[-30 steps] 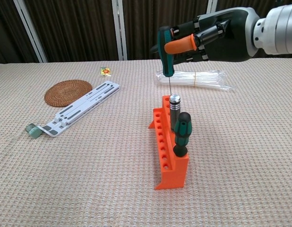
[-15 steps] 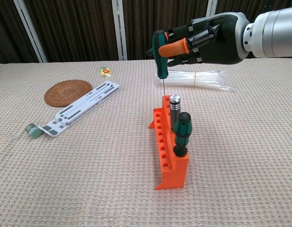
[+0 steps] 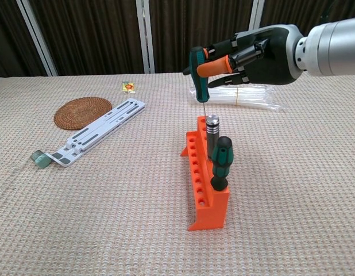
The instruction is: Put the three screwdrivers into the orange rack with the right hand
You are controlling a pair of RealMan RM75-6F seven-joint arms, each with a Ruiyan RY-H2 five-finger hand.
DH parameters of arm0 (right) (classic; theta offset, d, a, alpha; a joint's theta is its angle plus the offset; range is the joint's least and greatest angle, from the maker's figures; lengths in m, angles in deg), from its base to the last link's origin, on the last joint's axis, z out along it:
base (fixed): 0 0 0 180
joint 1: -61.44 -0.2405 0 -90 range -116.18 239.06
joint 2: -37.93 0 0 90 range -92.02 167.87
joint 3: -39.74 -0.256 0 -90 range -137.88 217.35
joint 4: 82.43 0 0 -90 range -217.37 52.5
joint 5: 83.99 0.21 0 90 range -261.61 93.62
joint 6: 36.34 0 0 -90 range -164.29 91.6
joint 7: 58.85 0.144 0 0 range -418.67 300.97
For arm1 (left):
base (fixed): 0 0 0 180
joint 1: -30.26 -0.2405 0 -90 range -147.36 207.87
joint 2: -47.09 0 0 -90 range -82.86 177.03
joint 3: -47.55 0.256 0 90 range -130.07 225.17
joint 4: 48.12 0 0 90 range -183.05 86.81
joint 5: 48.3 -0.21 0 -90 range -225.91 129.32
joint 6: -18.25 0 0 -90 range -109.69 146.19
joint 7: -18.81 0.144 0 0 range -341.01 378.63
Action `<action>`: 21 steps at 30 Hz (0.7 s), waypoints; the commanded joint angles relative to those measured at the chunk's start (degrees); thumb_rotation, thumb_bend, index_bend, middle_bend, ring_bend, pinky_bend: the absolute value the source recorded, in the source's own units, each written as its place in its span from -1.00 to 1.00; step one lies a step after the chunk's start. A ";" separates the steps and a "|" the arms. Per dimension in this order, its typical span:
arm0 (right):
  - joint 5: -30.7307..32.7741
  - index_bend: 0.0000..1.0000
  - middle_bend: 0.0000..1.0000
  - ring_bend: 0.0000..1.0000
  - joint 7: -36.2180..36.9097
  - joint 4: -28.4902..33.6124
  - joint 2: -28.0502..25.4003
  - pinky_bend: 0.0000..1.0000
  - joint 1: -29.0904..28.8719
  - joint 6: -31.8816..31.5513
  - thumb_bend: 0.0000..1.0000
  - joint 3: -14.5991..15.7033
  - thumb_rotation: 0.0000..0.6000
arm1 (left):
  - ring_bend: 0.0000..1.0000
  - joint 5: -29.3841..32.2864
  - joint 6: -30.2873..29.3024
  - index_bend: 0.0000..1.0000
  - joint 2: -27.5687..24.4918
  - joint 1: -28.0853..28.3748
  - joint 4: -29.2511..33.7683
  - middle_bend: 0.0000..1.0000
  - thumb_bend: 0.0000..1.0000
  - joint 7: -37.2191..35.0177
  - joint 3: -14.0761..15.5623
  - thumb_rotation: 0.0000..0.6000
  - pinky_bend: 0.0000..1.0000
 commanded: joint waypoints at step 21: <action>-4.25 0.33 -0.54 -1.00 0.78 -2.32 3.79 -1.00 2.72 -3.38 -0.21 2.50 1.00 | -1.00 -0.58 -0.17 -0.98 -0.20 -0.05 -0.11 -1.00 -0.69 -0.61 0.16 1.00 -1.00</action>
